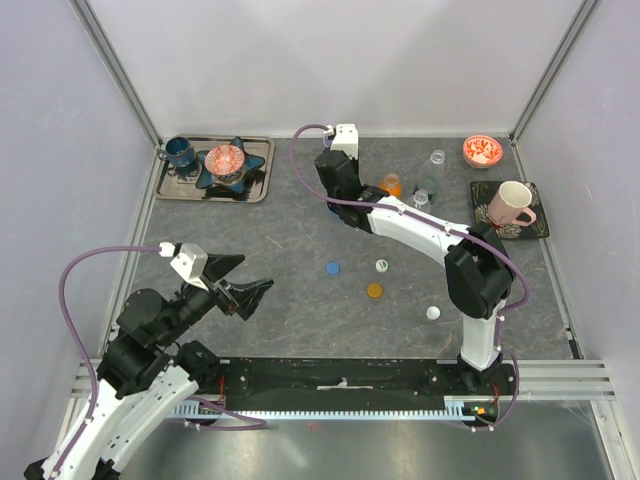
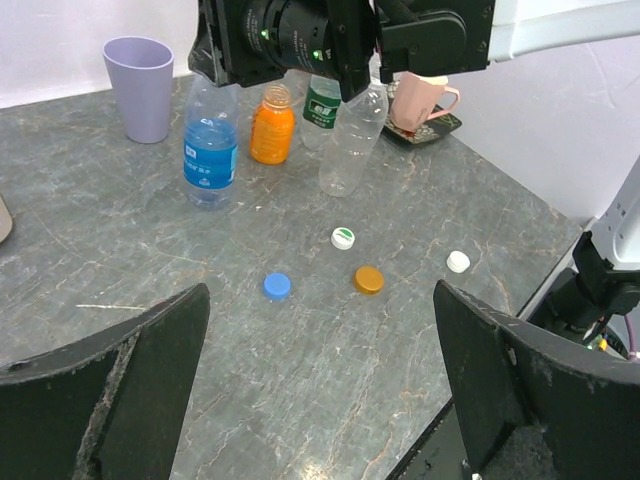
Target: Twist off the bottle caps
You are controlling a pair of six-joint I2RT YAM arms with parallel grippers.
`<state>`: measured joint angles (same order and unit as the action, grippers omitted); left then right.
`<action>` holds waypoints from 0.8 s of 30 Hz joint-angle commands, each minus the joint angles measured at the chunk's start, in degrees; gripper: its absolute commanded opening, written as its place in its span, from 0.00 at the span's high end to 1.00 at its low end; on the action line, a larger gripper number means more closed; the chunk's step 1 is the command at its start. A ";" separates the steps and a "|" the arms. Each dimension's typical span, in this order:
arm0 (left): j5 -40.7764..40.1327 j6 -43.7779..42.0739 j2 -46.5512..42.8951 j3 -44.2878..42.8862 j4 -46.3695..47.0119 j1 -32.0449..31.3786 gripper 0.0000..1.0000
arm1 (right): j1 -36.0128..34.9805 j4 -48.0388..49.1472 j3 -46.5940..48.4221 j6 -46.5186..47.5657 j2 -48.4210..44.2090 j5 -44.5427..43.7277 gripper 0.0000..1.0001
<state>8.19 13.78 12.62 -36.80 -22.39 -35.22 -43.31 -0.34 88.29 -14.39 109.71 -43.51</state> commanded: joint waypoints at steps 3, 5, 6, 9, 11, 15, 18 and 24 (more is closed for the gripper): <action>2.45 -1.48 1.17 0.24 1.83 0.07 0.02 | 0.59 -4.67 1.53 -3.54 -0.20 2.46 0.82; 2.19 -1.48 1.52 0.06 1.91 0.07 0.02 | 0.68 -4.76 1.53 -3.54 -0.64 2.46 0.72; 2.19 -1.48 1.70 -0.12 1.91 0.07 0.02 | 0.68 -4.85 1.71 -3.36 -0.73 2.46 0.68; 2.63 -1.48 2.40 -0.12 1.83 0.07 0.02 | 0.68 -5.11 2.06 -3.27 -0.99 2.46 0.58; 2.71 -1.30 2.58 -0.20 1.91 0.07 0.02 | 0.77 -5.46 2.59 -3.10 -1.17 2.46 0.52; 2.71 -1.04 2.85 -0.03 2.00 0.07 0.01 | 0.86 -5.90 3.12 -2.92 -1.25 2.29 0.45; 2.71 -1.04 3.02 -0.12 2.09 0.07 0.01 | 0.95 -5.99 3.20 -2.75 -1.52 2.20 0.41; 2.80 -1.04 3.37 -0.21 2.09 0.07 0.01 | 1.12 -6.34 3.64 -2.83 -2.04 2.37 0.34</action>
<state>9.65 13.80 15.20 -36.40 -22.22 -35.22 -42.54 -6.52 89.41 -16.80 109.67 -41.23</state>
